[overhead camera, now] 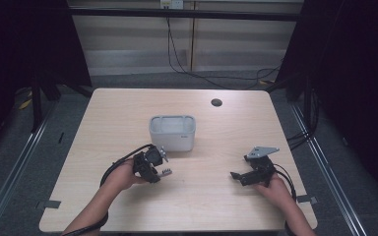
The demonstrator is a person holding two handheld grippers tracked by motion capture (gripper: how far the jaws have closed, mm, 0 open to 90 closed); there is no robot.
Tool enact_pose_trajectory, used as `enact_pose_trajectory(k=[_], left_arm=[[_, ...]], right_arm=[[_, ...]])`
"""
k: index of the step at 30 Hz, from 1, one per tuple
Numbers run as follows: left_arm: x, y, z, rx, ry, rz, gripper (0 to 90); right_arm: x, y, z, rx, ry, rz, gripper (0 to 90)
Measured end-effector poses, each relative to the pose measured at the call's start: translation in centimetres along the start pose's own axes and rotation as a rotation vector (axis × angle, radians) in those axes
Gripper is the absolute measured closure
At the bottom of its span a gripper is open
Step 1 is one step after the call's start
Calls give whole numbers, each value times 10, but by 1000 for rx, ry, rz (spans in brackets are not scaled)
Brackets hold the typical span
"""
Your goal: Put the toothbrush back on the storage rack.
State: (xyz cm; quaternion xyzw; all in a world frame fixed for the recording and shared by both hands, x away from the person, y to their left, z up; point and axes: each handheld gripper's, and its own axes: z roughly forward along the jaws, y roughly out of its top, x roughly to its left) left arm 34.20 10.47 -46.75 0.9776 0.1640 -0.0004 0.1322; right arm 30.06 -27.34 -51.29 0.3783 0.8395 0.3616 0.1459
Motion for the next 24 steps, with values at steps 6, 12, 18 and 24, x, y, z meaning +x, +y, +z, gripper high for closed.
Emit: enact_pose_trajectory(k=[6,12,18,24], left_arm=[[0,4,1,11,-18,-18,829],[0,4,1,5,-10,-31,840],[1,-2,-1,-26,-9,-60,842],[6,-4,-12,-73,-18,-81,842]], right_arm=[[0,0,0,0,0,0,96],[0,0,0,0,0,0,96],[0,0,0,0,0,0,96],[0,0,0,0,0,0,96]])
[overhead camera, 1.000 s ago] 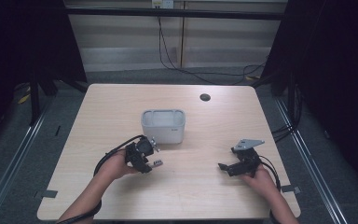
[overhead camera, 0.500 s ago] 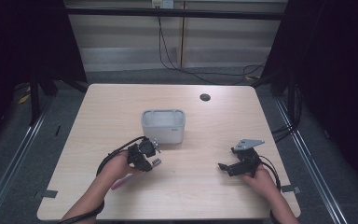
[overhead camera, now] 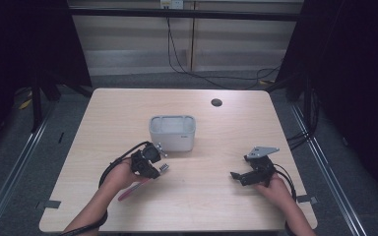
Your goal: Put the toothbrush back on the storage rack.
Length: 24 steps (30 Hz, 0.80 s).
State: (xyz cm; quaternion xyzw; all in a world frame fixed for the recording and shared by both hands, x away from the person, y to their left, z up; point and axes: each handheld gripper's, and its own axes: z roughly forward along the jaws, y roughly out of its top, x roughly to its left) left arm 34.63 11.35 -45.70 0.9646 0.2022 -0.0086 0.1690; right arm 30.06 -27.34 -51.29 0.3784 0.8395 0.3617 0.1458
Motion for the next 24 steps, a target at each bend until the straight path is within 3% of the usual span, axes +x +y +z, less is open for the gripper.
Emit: enact_pose_trajectory(k=[8,24], left_arm=[[3,-3,-17,-51,-3,-34,843],[8,-8,-29,-127,-3,-93,847]], right_arm=[[0,0,0,0,-1,0,96],[0,0,0,0,-1,1,96]])
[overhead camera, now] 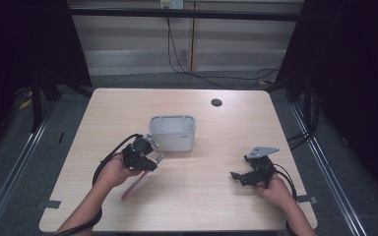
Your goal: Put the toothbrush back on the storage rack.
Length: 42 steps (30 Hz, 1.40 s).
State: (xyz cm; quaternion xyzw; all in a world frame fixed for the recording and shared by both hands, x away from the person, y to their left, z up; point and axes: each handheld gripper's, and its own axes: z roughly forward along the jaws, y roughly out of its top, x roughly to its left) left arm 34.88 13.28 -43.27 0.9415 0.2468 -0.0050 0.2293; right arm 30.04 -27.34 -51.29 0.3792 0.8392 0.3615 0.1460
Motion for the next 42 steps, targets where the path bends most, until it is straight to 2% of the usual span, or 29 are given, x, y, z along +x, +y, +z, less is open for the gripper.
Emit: enact_pose_trajectory(k=[2,7,9,12,18,23,30,32,34,37,38,42], left_arm=[[0,-1,-1,-15,5,-11,848],[0,-2,-5,-30,7,-11,848],[0,-2,-7,-40,20,-9,848],[1,-4,-11,-60,18,-29,848],[3,-7,-20,-103,26,-40,848],[3,-7,-25,-117,34,-46,848],[5,-6,-37,-178,34,-67,848],[6,-6,-38,-182,35,-63,847],[6,-5,-42,-218,37,-87,848],[6,-5,-45,-230,42,-89,847],[8,-5,-49,-223,42,-67,847],[8,-4,-53,-258,43,-86,847]], right_arm=[[0,0,0,0,0,0,96],[0,0,0,0,0,1,96],[0,0,0,1,0,1,96],[0,0,0,0,0,1,96],[0,0,0,0,0,1,96],[0,0,0,0,0,1,96],[0,0,0,0,0,1,96],[0,0,0,0,0,1,96],[0,0,0,0,-1,1,96],[0,0,0,0,-1,1,96],[0,0,0,0,-1,1,96],[0,0,0,0,-1,1,96]])
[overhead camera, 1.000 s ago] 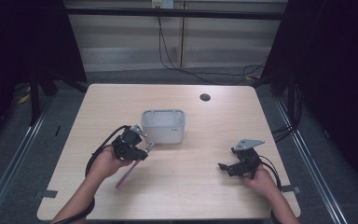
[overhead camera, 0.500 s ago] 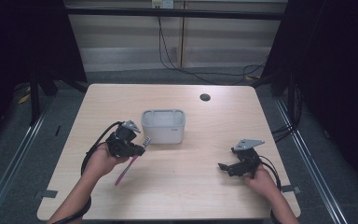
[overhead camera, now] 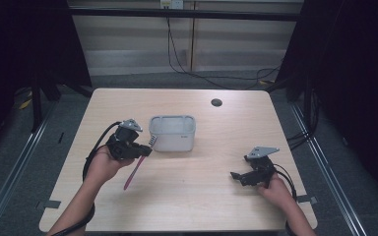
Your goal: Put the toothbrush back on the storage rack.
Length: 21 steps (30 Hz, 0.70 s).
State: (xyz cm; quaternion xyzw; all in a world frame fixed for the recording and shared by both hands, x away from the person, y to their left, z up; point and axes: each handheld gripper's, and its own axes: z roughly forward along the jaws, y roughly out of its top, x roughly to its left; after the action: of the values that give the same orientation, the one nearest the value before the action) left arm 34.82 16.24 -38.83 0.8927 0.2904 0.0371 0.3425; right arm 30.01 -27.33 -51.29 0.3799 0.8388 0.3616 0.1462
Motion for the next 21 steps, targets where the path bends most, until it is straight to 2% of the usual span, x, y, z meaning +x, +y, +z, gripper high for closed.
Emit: enact_pose_trajectory(k=[9,21], left_arm=[[0,4,-7,-44,8,-19,847],[2,5,-15,-136,31,-41,847]], right_arm=[[0,0,0,0,0,0,96],[0,0,0,0,-1,0,96]])
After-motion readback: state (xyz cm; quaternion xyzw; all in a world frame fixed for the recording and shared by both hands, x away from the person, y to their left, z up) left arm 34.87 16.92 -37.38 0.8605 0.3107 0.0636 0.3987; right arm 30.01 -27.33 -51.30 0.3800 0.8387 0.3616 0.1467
